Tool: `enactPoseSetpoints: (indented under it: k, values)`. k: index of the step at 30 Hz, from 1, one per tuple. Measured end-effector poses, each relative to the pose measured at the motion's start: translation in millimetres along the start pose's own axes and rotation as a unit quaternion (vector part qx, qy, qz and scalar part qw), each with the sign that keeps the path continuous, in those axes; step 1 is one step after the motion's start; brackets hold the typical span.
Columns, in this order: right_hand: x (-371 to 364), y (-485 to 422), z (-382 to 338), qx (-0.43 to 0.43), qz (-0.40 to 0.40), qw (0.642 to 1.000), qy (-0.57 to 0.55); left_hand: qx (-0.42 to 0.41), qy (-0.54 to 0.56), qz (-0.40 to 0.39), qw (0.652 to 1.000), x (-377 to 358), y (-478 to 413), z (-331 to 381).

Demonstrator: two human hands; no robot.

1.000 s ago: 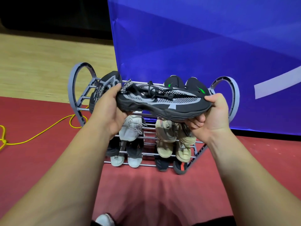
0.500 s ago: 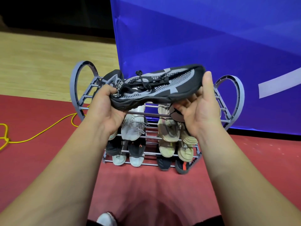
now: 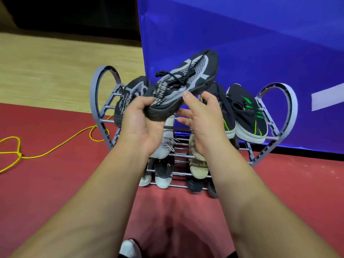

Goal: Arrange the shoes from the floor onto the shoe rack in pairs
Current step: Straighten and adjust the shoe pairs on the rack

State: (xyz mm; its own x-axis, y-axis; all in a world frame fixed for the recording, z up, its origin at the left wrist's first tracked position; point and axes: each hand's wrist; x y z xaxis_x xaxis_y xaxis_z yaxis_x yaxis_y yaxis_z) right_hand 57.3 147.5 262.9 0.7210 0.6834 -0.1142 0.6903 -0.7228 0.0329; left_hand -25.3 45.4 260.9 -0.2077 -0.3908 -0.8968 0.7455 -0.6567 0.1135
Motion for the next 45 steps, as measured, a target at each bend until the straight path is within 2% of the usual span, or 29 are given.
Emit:
enactPoseSetpoints:
  k: [3, 6, 9, 12, 17, 20, 23, 24, 25, 27, 29, 31, 33, 36, 38, 41, 45]
  values:
    - [-3.0, -7.6, 6.6, -0.013, -0.005, 0.999, -0.038, -0.04, -0.212, 0.049, 0.975, 1.7, 0.8, -1.4]
    - [0.4, -21.6, 17.2, -0.031, 0.003, 0.998, -0.052, -0.03, -0.351, 0.053, 0.934, 11.8, 6.9, -2.9]
    - [-0.1, -35.7, 29.4, -0.044, 0.019, 0.999, -0.018, -0.012, -0.463, 0.041, 0.885, 22.7, 10.0, 0.4]
    - [8.3, -69.2, 66.6, -0.037, 0.033, 0.998, 0.028, 0.015, -0.5, 0.039, 0.865, 30.1, 10.3, 6.3]
    - [-4.4, -50.6, 55.5, -0.043, 0.049, 0.989, 0.136, 0.025, -0.519, 0.053, 0.853, 38.1, 13.9, 18.0]
    - [-15.2, -37.0, 44.6, -0.007, 0.063, 0.967, 0.245, 0.006, -0.53, 0.065, 0.846, 40.0, 15.8, 24.6]
    - [-21.3, -33.5, 43.3, 0.003, 0.062, 0.936, 0.347, -0.04, -0.512, 0.065, 0.856, 40.2, 14.6, 31.0]
    - [-22.3, -32.5, 42.7, -0.005, 0.054, 0.922, 0.382, -0.075, -0.53, 0.075, 0.841, 40.5, 13.2, 34.3]
    - [-21.8, -32.3, 44.0, -0.005, 0.049, 0.91, 0.411, -0.117, -0.569, 0.091, 0.809, 41.2, 11.4, 38.5]
    - [-19.6, -30.4, 45.6, -0.014, 0.04, 0.9, 0.434, -0.208, -0.651, 0.128, 0.719, 44.8, 8.8, 46.4]
    - [-16.4, -28.5, 47.3, -0.013, 0.034, 0.896, 0.442, -0.268, -0.696, 0.154, 0.648, 50.4, 5.8, 51.4]
    - [-14.2, -24.3, 44.8, -0.007, 0.024, 0.889, 0.457, -0.259, -0.72, 0.179, 0.619, 59.9, -0.1, 52.6]
    - [-12.9, -19.5, 42.4, -0.01, 0.013, 0.885, 0.466, -0.204, -0.725, 0.194, 0.628, 70.1, -4.9, 51.2]
    - [-12.4, -13.9, 44.4, -0.01, -0.016, 0.864, 0.504, -0.158, -0.682, 0.179, 0.692, 83.5, -9.3, 49.6]
    - [-12.6, -15.5, 48.3, 0.0, -0.023, 0.852, 0.523, -0.156, -0.655, 0.169, 0.72, 86.9, -8.3, 48.7]
    - [-14.0, -21.7, 51.6, 0.016, -0.025, 0.847, 0.532, -0.17, -0.641, 0.171, 0.729, 90.1, -7.4, 50.1]
    - [-20.7, -30.6, 55.3, 0.025, -0.038, 0.861, 0.506, -0.172, -0.642, 0.179, 0.726, 96.0, -9.1, 50.8]
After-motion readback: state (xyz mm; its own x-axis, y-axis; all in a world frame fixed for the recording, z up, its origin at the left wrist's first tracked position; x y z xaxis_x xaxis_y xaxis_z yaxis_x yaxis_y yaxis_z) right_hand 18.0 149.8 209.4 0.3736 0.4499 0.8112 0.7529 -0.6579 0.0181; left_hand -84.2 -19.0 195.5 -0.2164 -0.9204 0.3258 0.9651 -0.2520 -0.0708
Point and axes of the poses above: each hand's wrist, its own y-axis away from the middle knuckle, its own x-axis out of the back of the hand, z = x × y, and after that the axes turned 6 degrees about y, right-handed
